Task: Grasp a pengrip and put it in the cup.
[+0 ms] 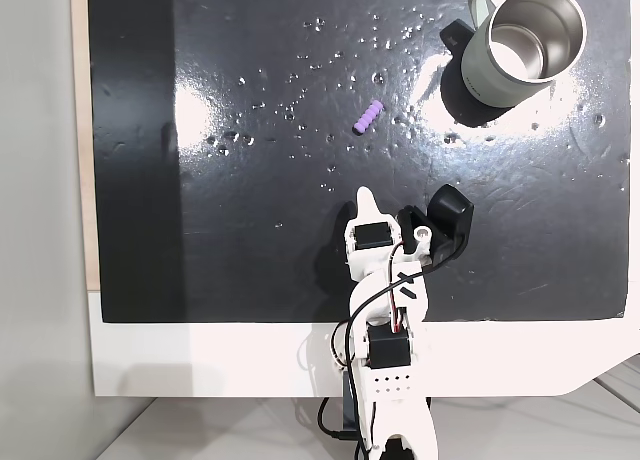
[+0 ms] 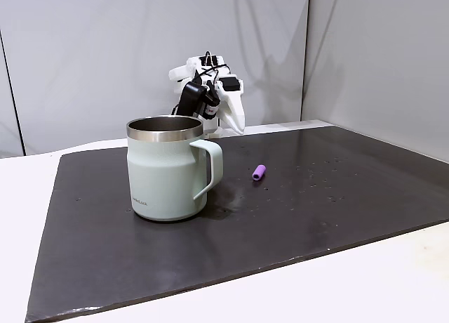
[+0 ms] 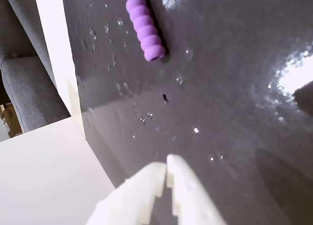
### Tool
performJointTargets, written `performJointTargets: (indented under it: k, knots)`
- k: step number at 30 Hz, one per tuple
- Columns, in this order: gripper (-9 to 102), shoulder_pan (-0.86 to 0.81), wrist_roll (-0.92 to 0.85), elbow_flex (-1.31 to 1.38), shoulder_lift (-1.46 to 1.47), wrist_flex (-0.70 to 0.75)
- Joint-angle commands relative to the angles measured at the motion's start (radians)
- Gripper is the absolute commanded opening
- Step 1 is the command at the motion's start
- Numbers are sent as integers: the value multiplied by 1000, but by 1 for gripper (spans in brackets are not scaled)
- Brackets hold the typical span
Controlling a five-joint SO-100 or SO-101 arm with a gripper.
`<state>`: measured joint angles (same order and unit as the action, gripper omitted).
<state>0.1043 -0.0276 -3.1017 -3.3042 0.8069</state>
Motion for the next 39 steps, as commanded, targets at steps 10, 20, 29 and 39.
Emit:
performJointTargets:
  k: [10,20,29,39]
  knots:
    - [0,-60,-129,31,-14,-129]
    - [0,-74,-183,362,686,-330]
    - [0,-101,-183,876,1442,-307]
    - [1,-18,-204,1005,1652,-316]
